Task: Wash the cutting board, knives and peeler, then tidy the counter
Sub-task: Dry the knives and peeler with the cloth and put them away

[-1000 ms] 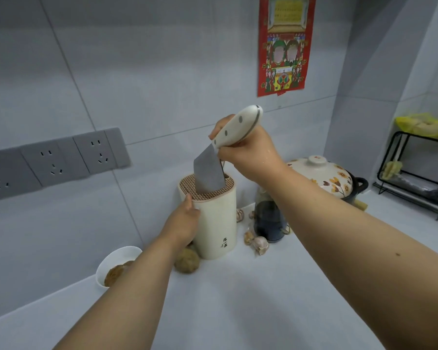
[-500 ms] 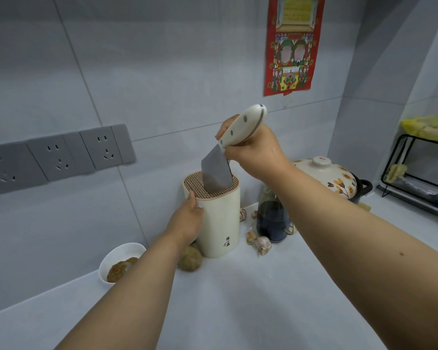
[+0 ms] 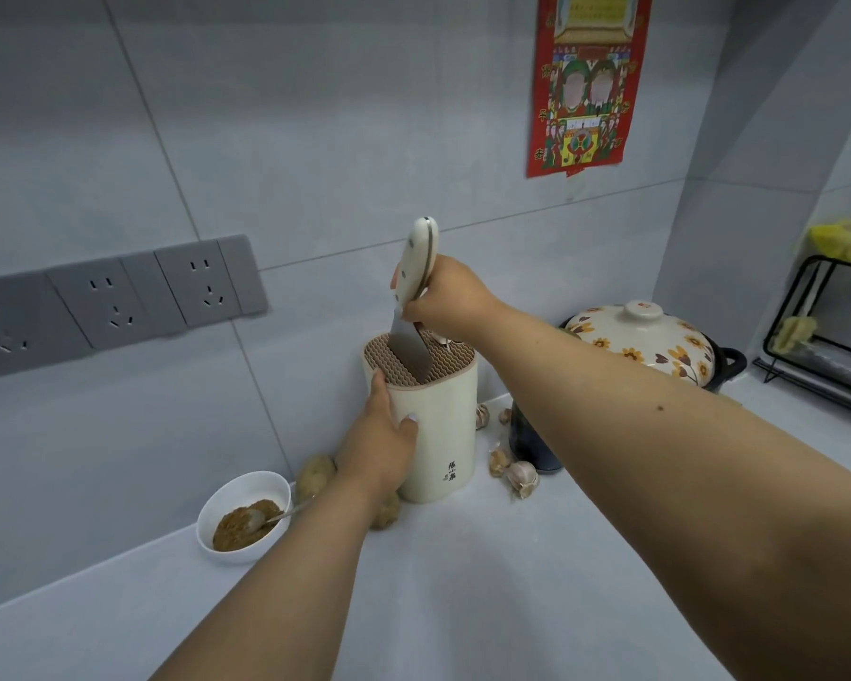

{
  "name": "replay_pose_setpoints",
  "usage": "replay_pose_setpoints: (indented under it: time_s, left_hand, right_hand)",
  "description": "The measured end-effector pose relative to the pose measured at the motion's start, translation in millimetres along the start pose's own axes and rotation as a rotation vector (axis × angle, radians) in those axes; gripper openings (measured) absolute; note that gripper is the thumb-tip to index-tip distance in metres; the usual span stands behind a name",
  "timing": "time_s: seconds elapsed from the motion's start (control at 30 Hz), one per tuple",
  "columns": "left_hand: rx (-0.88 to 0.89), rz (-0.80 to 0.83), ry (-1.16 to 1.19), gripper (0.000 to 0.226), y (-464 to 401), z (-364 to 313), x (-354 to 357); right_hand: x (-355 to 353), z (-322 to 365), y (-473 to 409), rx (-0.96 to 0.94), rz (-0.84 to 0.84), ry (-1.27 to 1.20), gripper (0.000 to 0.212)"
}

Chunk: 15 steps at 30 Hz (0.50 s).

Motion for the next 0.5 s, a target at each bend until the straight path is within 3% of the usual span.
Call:
replay_pose_setpoints:
  time_s: [0.37, 0.5]
  left_hand:
    - [0.033, -0.040, 0.006, 0.078, 3, 0, 3]
    - [0.023, -0.027, -0.003, 0.079, 0, -1, 3]
  right_hand:
    - [31, -29, -22, 0.146, 0.069, 0.043, 0.028]
    - [14, -17, -18, 0.057, -0.053, -0.014, 0.039]
Point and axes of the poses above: each hand's wrist, its own y-axis away from the middle knuckle, its own x-axis out of the palm, z = x × y, the point moved 8 cm from there along -y, towards the middle knuckle, and after that the axes turned 13 degrees about z, right-handed, at the moved point
